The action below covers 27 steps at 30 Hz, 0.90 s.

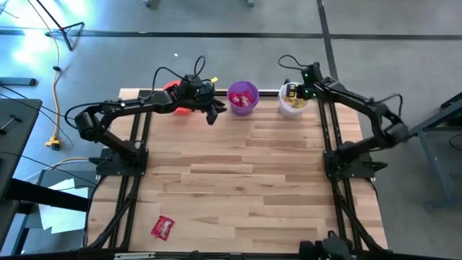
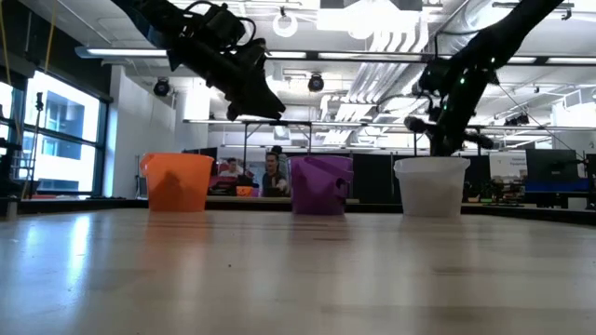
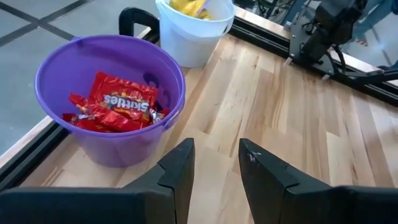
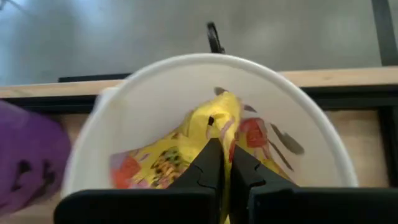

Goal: Sort candy
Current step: Put the yellow candy into the white bucket, then put the red candy into the purple bucket

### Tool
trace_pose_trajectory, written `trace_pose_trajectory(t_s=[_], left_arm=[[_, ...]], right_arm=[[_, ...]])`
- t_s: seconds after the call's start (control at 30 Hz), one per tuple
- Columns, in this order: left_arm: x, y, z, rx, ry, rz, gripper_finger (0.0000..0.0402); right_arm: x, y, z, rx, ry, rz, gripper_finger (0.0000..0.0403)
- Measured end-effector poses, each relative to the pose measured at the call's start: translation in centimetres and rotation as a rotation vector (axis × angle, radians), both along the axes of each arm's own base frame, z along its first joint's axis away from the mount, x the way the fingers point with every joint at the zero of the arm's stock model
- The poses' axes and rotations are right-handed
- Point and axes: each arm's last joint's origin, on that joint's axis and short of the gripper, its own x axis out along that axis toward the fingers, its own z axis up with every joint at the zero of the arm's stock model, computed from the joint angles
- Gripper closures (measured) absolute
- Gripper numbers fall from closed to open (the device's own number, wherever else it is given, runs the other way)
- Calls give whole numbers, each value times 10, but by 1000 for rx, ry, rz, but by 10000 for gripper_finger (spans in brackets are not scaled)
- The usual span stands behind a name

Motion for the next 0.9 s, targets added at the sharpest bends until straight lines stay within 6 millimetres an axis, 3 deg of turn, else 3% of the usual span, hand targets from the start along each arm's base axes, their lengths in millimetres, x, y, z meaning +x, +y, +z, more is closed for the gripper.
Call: trace_pose_trajectory(t_s=[0.13,0.3,0.53,0.67,0.77,0.9], left_arm=[[1,-2,0,9,6,10,297],[2,-4,-1,16,16,18,302],[-3,-6,-1,7,57,12,329],[-11,-15,5,28,108,-20,362],[-20,-24,10,11,154,-33,391],[-31,-40,18,20,220,-16,398]], right_arm=[[2,-9,-15,49,-6,-27,392],[3,-9,-14,54,-4,-19,345],[3,-8,13,39,24,23,244],[4,-8,39,-9,54,102,211],[7,-4,56,-71,65,232,218],[8,6,71,-163,70,338,290]])
